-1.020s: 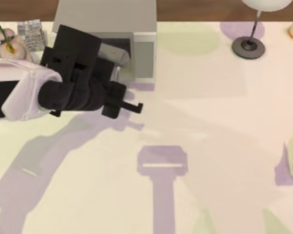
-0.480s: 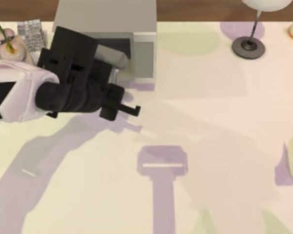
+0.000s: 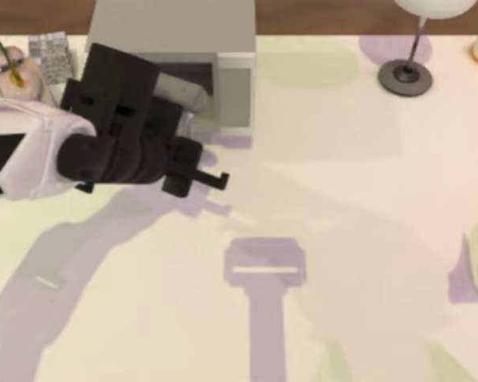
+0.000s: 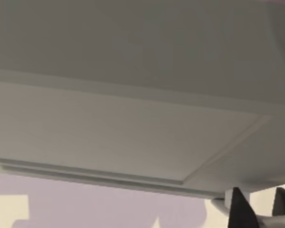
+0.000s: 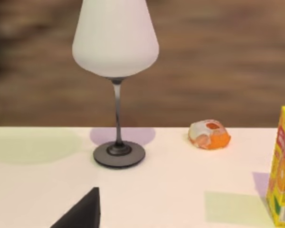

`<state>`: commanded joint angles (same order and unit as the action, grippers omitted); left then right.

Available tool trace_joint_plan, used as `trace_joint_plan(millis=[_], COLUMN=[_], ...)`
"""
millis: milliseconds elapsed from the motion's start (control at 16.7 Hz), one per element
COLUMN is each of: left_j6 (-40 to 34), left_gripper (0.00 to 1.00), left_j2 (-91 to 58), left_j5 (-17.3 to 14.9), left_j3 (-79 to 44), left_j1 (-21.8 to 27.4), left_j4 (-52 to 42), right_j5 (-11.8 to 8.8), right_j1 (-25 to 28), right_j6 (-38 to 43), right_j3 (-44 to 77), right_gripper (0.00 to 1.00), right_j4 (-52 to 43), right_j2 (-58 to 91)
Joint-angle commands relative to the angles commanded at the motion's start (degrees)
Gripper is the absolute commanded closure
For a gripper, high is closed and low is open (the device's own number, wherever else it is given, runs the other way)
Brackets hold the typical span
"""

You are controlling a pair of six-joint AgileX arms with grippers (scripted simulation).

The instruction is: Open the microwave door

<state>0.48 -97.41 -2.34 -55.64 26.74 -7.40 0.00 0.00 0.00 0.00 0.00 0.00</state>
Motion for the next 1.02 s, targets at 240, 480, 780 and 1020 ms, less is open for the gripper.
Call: trace_joint_plan(millis=[240, 480, 780, 1020], left_j6=[0.0, 0.0, 1.4, 5.1], left_gripper=[1.00, 1.00, 1.00, 1.00], left_j2=[0.0, 0.0, 0.5, 2.1], left_j5=[0.0, 0.0, -1.6, -4.4], left_j3=[0.0, 0.0, 0.8, 2.1], left_j1=[0.0, 0.0, -0.4, -2.2], left_j4=[0.0, 0.0, -0.3, -0.2], right_j5=[0.0, 0.0, 0.0, 0.0], right_j1=[0.0, 0.0, 0.0, 0.0], right_j6=[0.0, 0.0, 0.0, 0.0], right_j3=[0.0, 0.0, 0.0, 0.0], right_gripper=[0.00, 0.00, 0.00, 0.00], right_j4=[0.0, 0.0, 0.0, 0.0], right_j2=[0.0, 0.0, 0.0, 0.0])
